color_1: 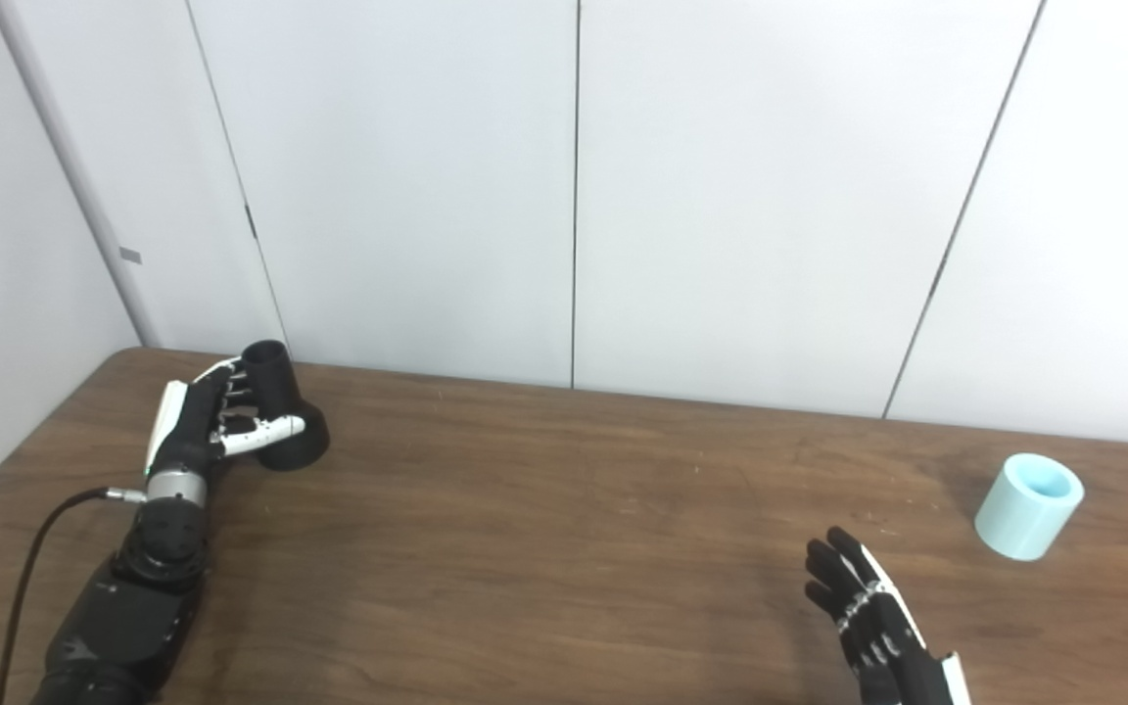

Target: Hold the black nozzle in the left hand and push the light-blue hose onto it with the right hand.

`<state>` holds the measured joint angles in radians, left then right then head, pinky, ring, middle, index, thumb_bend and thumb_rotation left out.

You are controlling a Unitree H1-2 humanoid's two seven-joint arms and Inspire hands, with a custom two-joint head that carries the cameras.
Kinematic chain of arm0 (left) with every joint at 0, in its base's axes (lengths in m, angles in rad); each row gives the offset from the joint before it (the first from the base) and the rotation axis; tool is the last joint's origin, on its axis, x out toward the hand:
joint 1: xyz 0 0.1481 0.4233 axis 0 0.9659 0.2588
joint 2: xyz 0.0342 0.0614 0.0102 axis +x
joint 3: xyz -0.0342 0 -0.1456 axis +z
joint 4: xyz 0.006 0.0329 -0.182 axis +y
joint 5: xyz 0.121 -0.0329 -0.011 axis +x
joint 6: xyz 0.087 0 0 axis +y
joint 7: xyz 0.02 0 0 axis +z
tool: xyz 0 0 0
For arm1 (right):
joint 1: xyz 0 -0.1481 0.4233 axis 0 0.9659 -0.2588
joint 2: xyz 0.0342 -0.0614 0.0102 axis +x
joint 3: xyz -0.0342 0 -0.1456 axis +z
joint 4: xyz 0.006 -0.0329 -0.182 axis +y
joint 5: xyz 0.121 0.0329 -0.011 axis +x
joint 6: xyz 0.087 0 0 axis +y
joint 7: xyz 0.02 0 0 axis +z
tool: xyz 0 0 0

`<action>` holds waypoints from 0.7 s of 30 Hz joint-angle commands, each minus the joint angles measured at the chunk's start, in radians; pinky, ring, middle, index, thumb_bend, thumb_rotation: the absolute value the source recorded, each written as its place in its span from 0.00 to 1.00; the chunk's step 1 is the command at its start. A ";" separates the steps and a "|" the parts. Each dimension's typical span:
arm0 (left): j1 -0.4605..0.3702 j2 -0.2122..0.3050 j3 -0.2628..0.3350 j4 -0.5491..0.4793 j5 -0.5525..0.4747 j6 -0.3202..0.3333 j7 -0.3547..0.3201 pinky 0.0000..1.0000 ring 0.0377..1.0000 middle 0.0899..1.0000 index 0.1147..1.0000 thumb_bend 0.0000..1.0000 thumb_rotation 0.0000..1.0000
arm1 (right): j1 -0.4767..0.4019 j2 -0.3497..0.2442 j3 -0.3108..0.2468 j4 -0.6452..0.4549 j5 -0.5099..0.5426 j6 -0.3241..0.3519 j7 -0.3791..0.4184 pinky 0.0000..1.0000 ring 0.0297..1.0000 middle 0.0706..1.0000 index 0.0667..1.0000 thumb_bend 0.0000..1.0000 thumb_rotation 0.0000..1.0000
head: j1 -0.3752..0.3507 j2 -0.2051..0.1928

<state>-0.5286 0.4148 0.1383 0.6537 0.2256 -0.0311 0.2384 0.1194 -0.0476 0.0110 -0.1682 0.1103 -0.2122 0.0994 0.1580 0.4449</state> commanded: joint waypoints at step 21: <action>-0.018 0.033 -0.144 0.006 0.002 0.085 -0.106 0.43 0.50 0.49 0.42 0.52 0.06 | 0.070 -0.003 0.023 0.014 -0.025 0.039 0.007 0.85 0.88 0.83 0.88 0.72 0.87 | -0.011 0.033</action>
<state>-0.5601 0.4440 0.0087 0.6604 0.2061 0.0271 0.1567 0.1323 -0.0567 0.0243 -0.1860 0.0852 -0.1751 0.1027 0.1457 0.4771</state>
